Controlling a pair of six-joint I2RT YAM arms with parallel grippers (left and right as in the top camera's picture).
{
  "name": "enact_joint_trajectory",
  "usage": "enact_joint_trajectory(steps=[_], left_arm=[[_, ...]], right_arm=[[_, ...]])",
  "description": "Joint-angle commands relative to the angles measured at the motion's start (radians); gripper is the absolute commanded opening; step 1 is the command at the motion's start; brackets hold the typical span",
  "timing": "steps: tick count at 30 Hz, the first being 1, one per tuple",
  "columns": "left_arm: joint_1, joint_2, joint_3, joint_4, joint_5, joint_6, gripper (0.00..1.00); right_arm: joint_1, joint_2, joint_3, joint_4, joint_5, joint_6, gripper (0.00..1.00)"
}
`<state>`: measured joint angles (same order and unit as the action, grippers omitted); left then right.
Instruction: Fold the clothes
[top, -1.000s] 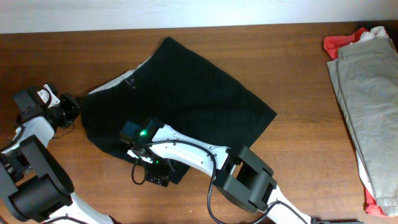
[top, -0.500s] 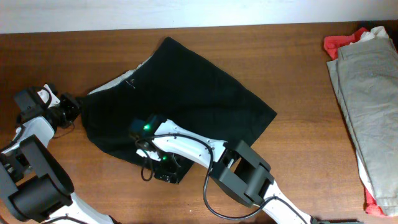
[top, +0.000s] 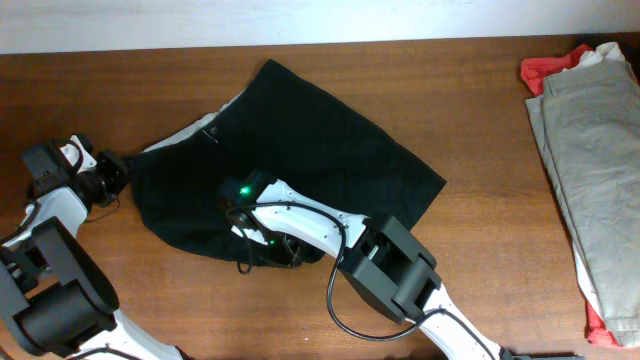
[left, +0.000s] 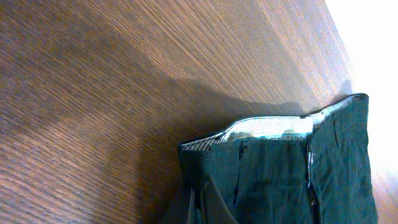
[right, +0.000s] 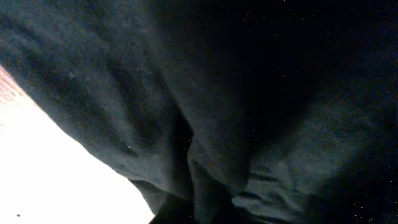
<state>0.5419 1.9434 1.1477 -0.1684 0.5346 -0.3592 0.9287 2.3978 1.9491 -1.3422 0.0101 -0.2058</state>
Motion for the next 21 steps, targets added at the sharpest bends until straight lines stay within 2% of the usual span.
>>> enact_joint_trajectory(steps=[1,5,11,13,15,19,20,21], left_arm=[[0.003,0.011,0.014,0.003,0.000,0.017,0.00],[0.003,0.011,0.014,0.002,0.001,0.017,0.00],[0.002,-0.005,0.014,-0.002,0.004,0.016,0.00],[0.003,-0.137,0.014,-0.005,-0.001,0.016,0.00],[0.003,-0.273,0.014,-0.001,-0.006,0.016,0.00],[0.003,-0.673,0.014,-0.001,-0.098,0.017,0.00],[0.003,-0.737,0.014,-0.001,-0.126,0.017,0.00],[0.002,-0.769,0.014,-0.001,-0.144,0.017,0.00]], right_arm=[[-0.015,-0.005,0.127,0.010,-0.016,0.137,0.04],[-0.077,-0.031,0.433,-0.052,-0.013,0.343,0.04],[-0.266,-0.037,0.650,-0.168,-0.014,0.425,0.04],[-0.373,-0.037,0.831,-0.240,-0.013,0.420,0.04],[-0.462,-0.037,0.970,-0.352,-0.017,0.331,0.04],[-0.601,-0.165,0.991,-0.356,-0.085,0.223,0.04],[-0.609,-0.201,0.991,-0.356,-0.077,0.149,0.04],[-0.608,-0.238,0.991,-0.356,0.018,0.129,0.04]])
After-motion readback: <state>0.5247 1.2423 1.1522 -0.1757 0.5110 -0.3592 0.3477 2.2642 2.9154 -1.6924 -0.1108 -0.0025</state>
